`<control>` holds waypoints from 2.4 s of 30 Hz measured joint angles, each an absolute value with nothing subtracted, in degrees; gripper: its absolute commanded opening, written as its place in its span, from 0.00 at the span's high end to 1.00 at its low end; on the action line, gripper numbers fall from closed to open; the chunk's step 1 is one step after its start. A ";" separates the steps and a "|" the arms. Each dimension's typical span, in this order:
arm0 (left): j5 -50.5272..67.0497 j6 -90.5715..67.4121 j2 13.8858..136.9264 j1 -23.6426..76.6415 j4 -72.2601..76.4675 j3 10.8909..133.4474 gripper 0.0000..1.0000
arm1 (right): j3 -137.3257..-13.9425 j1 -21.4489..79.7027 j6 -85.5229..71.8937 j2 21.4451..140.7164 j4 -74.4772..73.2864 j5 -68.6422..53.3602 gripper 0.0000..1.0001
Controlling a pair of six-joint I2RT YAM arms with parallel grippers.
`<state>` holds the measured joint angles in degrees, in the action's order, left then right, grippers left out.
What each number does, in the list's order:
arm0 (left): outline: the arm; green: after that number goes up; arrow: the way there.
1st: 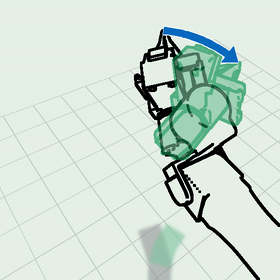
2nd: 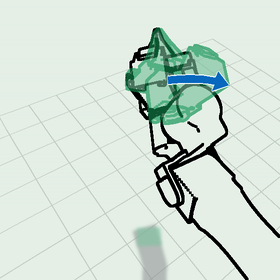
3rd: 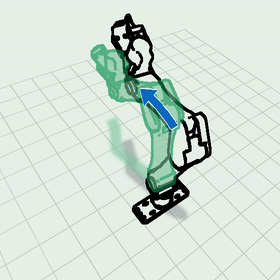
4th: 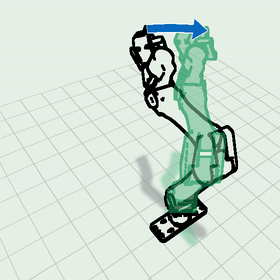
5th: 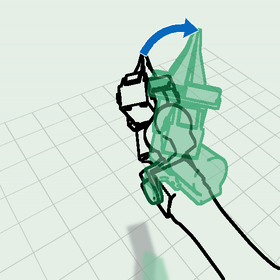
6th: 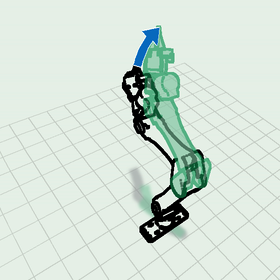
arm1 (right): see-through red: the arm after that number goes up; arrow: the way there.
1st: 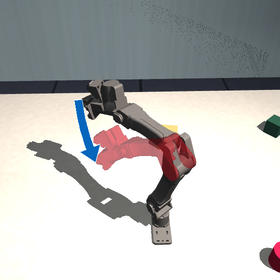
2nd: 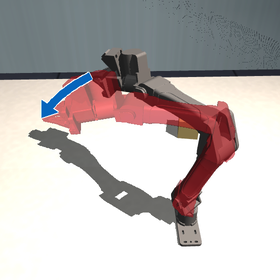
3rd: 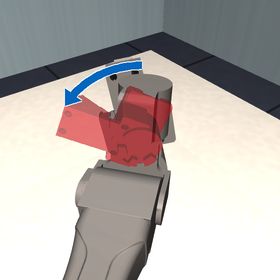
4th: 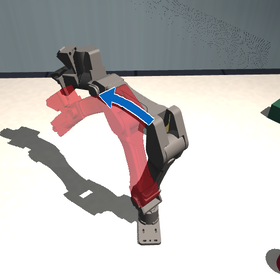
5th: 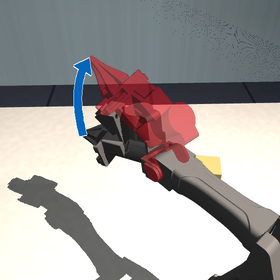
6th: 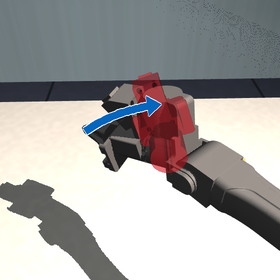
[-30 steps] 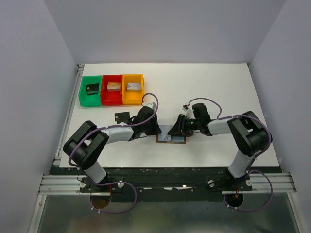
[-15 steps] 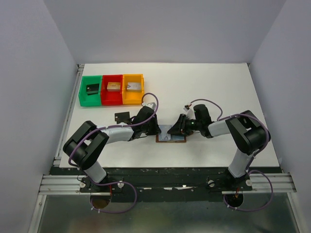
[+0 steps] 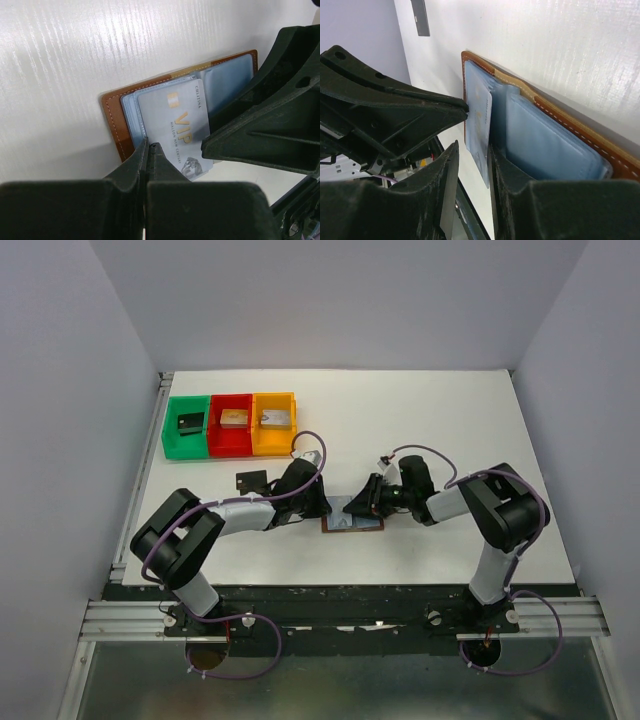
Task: Take the credit cards out of the card holder
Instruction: Remove the credit card from the card holder.
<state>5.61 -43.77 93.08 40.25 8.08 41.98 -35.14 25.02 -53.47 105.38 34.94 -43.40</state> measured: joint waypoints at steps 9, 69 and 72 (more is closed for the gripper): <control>5.61 -43.75 93.45 40.25 9.10 41.98 1.00 | -35.20 25.02 -54.19 106.74 36.77 -45.12 0.62; 3.46 -43.97 91.48 41.36 9.17 39.99 1.00 | -35.03 24.97 -50.50 102.50 30.22 -42.24 0.65; 3.49 -43.94 91.48 41.36 9.21 39.99 1.00 | -35.03 24.77 -50.35 102.50 30.11 -42.37 0.64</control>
